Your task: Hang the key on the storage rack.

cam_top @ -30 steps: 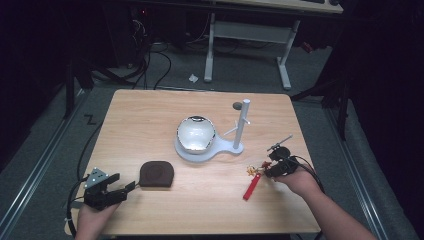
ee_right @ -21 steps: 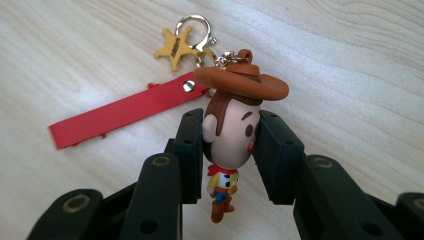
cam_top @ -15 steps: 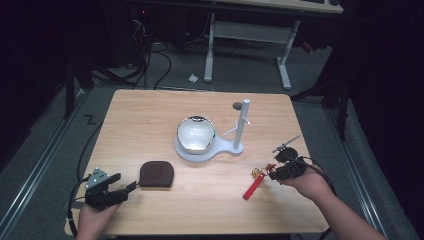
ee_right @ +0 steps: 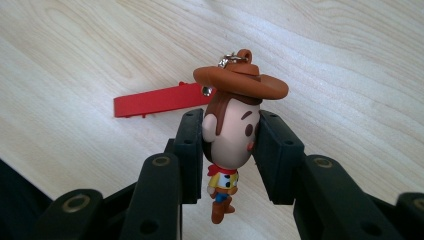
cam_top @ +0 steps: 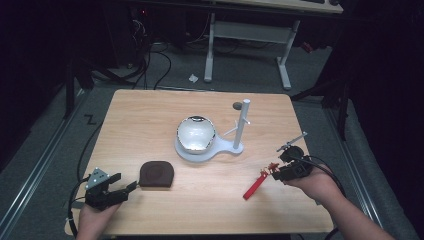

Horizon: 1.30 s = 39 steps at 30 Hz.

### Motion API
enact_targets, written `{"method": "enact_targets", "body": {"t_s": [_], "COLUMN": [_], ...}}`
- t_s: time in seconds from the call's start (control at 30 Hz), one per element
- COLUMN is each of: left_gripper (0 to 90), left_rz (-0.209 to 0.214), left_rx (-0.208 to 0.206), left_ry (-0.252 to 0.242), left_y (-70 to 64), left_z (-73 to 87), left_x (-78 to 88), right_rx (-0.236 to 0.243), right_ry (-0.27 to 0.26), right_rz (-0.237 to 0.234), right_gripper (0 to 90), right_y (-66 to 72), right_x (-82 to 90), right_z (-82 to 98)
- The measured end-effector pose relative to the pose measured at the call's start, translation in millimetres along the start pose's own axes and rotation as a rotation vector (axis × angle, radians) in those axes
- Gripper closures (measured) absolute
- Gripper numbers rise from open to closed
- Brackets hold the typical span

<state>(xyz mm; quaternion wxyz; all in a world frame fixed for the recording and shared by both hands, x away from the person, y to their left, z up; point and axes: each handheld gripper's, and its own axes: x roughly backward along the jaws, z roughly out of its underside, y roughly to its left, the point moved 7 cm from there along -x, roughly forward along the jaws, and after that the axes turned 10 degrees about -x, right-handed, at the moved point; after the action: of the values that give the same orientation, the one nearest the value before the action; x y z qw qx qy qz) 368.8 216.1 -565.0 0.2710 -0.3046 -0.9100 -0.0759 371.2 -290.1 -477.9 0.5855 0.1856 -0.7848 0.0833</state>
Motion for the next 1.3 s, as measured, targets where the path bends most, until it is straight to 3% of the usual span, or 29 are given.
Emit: {"method": "enact_targets", "body": {"t_s": [0.1, 0.17, 0.77, 1.3], "left_gripper": [28.2, 28.2, 28.8, 28.9], "left_rz": [0.003, 0.003, 0.007, 0.006], "left_rx": [0.001, 0.001, 0.002, 0.004], "left_ry": [-0.001, -0.002, -0.002, -0.004], "left_y": [-0.4, -0.6, -0.8, 0.2], "left_z": [0.0, 0.0, 0.1, 0.2], "left_x": [0.1, 0.1, 0.0, 0.8], "right_rx": [-0.016, 0.012, 0.034, 0.060], "right_ry": [0.000, -0.013, -0.038, -0.034], "right_rz": [0.002, 0.002, 0.017, 0.022], "right_gripper": [66.1, 66.1, 66.1, 66.2], "right_y": [4.9, 5.6, 11.3, 18.2], "right_x": [9.2, 13.4, 45.9, 53.1], "right_z": [-0.2, -2.1, -11.2, -23.8]}}
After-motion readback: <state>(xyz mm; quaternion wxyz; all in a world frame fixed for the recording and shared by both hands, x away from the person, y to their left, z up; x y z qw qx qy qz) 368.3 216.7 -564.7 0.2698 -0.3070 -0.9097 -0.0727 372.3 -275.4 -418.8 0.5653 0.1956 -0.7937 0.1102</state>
